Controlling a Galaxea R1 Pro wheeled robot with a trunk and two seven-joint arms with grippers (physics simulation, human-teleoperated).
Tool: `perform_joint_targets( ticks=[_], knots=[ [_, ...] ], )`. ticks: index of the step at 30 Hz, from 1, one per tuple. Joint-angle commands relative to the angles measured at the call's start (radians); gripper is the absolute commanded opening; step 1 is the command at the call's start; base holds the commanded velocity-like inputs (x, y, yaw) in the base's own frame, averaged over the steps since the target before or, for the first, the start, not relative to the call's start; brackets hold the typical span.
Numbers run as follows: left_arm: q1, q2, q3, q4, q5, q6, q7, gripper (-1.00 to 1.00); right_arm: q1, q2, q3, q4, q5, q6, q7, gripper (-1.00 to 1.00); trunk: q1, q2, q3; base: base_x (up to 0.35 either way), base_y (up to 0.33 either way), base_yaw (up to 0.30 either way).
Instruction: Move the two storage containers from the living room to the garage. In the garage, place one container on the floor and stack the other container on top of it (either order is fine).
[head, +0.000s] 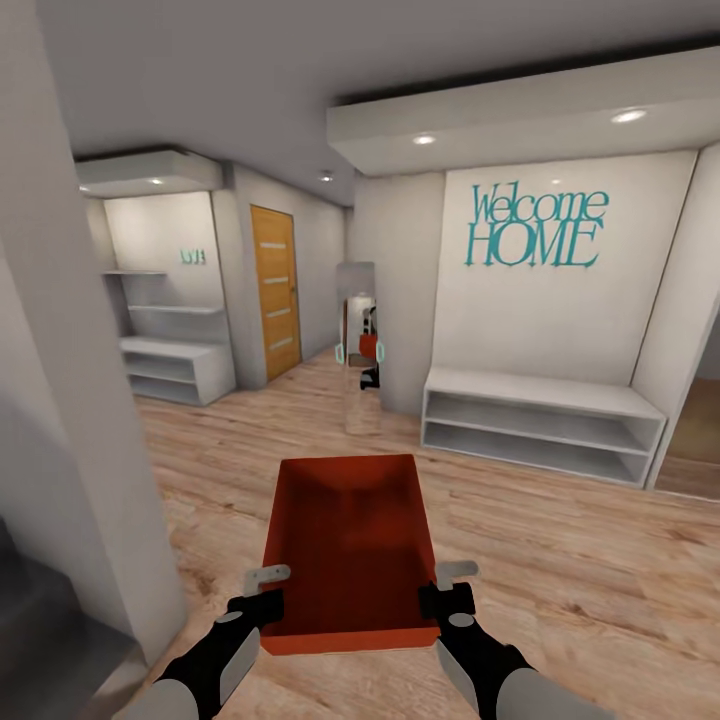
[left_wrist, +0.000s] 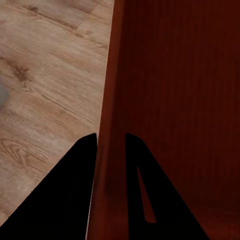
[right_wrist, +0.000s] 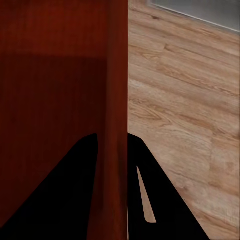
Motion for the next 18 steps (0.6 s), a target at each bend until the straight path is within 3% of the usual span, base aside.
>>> perform_joint_targets(
  ticks=[1, 18],
  knots=[
    [0.0, 0.047, -0.003, 0.016, 0.008, 0.006, 0.054, -1.0, -0.002, -0.001, -0.02, -0.003, 0.01, -0.014, -0.009, -1.0, 0.001, -0.001, -0.001, 0.324, 0.0, 0.0],
    [0.0, 0.047, -0.003, 0.016, 0.008, 0.006, 0.054, -1.0, -0.002, -0.001, -0.016, -0.003, 0.011, -0.018, -0.01, -1.0, 0.001, -0.001, -0.001, 0.324, 0.0, 0.0]
  ],
)
